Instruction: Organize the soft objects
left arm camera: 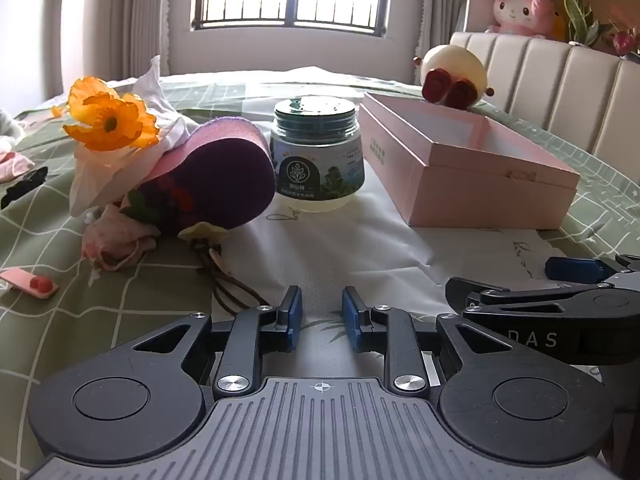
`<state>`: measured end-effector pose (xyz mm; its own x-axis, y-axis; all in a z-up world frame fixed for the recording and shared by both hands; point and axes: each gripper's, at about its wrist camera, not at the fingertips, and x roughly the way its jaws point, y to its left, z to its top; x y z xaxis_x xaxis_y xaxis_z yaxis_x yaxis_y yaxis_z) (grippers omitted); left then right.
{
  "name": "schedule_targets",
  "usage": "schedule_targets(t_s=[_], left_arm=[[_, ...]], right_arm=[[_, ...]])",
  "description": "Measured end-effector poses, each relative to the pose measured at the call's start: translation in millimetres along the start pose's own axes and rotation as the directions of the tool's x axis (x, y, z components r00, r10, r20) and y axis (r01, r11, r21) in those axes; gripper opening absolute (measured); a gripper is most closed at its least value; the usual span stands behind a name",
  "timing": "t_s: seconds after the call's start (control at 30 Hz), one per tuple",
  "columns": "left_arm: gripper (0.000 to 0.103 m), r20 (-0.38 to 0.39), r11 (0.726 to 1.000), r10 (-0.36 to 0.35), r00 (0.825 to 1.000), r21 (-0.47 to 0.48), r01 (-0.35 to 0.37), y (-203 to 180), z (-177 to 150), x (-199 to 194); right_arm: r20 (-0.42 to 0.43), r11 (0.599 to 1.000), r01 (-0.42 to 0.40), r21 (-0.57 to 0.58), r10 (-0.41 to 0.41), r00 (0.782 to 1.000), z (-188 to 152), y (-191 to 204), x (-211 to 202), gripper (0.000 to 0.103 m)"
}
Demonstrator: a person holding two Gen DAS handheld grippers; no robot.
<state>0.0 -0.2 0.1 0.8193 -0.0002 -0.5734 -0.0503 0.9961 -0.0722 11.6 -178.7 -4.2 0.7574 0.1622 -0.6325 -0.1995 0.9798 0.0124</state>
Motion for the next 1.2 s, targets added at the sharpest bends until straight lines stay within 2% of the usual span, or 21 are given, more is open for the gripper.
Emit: schedule_targets(t_s=[1.2], left_arm=[[0.027,0.009,1.000,0.011,1.000,0.011,-0.011,-0.6,0.4,-1.1]], right_arm=[[0.001,1.000,-0.004,0.005,0.004,1.000,0.6,0.1,-0.2,0.103]])
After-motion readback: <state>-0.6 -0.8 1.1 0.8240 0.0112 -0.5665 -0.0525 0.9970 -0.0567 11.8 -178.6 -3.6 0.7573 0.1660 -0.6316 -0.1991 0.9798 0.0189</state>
